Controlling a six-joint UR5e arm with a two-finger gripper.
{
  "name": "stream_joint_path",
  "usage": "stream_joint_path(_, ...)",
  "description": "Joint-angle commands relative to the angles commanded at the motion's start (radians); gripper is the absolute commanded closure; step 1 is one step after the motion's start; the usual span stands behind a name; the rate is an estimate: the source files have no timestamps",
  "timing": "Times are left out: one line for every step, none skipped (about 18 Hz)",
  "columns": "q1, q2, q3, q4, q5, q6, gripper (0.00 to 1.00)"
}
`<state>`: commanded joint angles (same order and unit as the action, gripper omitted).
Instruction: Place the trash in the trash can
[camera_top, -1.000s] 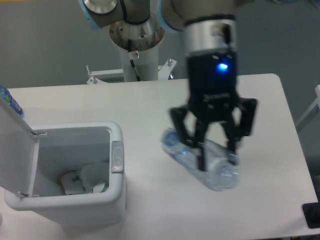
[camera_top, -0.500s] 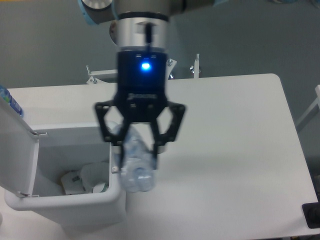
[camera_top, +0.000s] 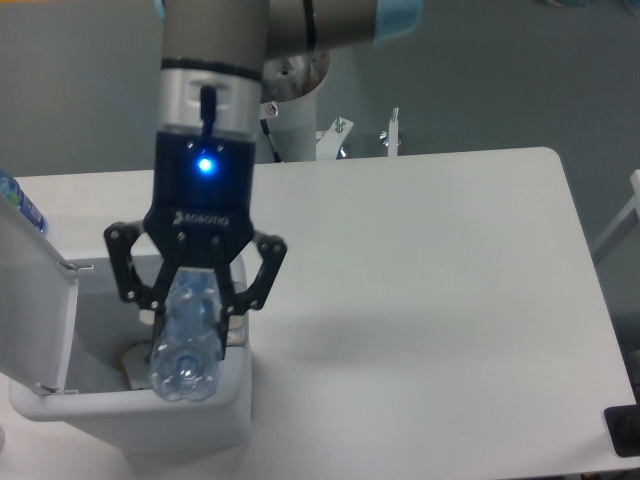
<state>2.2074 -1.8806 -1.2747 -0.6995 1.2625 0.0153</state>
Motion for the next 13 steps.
stream_joint_path(0.002, 0.0, 0.0, -0.002, 0.003, -0.002, 0.07)
stream_joint_path(0.002, 0.005, -0.003, -0.002, 0.005, -0.003, 0.0)
stream_joint_path(0.002, 0.012, -0.012, -0.002, 0.003, -0.009, 0.0)
stream_joint_path(0.0, 0.018, -0.017, -0.003, 0.003, -0.011, 0.0)
stream_joint_path(0.002, 0.023, -0.024, -0.003, 0.003, -0.008, 0.0)
stream_joint_path(0.005, 0.025, -0.029, -0.003, 0.003, -0.006, 0.0)
stream_joint_path(0.014, 0.025, -0.031, -0.003, 0.003, -0.006, 0.0)
stream_joint_path(0.029, 0.025, -0.038, -0.003, 0.005, -0.006, 0.0)
stream_joint_path(0.052, 0.028, -0.038, -0.003, 0.003, -0.011, 0.0)
stream_joint_path(0.076, 0.035, -0.038, -0.005, 0.005, -0.014, 0.0)
stream_joint_path(0.11, 0.05, -0.041, -0.008, 0.006, -0.015, 0.0)
stream_joint_path(0.158, 0.064, -0.052, -0.012, 0.008, -0.015, 0.0)
stream_joint_path(0.205, 0.075, -0.076, -0.014, 0.009, -0.014, 0.0)
